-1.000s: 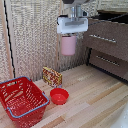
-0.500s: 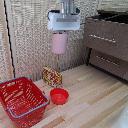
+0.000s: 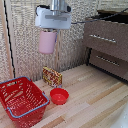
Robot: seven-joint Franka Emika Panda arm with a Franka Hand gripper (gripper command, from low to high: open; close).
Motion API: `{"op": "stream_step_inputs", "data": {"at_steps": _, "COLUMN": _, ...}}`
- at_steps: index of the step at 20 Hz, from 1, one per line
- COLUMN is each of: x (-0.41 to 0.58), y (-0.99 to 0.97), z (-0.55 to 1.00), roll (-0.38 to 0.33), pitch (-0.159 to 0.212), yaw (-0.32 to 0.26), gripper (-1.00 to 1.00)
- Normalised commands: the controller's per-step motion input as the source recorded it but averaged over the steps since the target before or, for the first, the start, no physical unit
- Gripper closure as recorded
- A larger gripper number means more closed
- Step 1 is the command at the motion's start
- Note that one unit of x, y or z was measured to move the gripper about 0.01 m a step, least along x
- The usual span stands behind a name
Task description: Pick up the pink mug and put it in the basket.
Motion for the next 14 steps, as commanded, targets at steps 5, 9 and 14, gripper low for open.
{"op": "stream_step_inputs", "data": {"at_steps": 5, "x": 0.161, "y": 0.89, "z": 0.0, "roll": -0.008, "pitch": -0.083, "yaw": 0.0, "gripper": 1.0}}
{"op": "stream_step_inputs", "data": {"at_steps": 9, "x": 0.101, "y": 0.89, "z": -0.05, "roll": -0.077, "pitch": -0.025, "yaw": 0.0, "gripper": 1.0}}
{"op": "stream_step_inputs", "data": {"at_steps": 14, "x": 0.001, "y": 0.76, "z": -0.37, "roll": -0.226, "pitch": 0.019, "yaw": 0.0, "gripper": 1.0}}
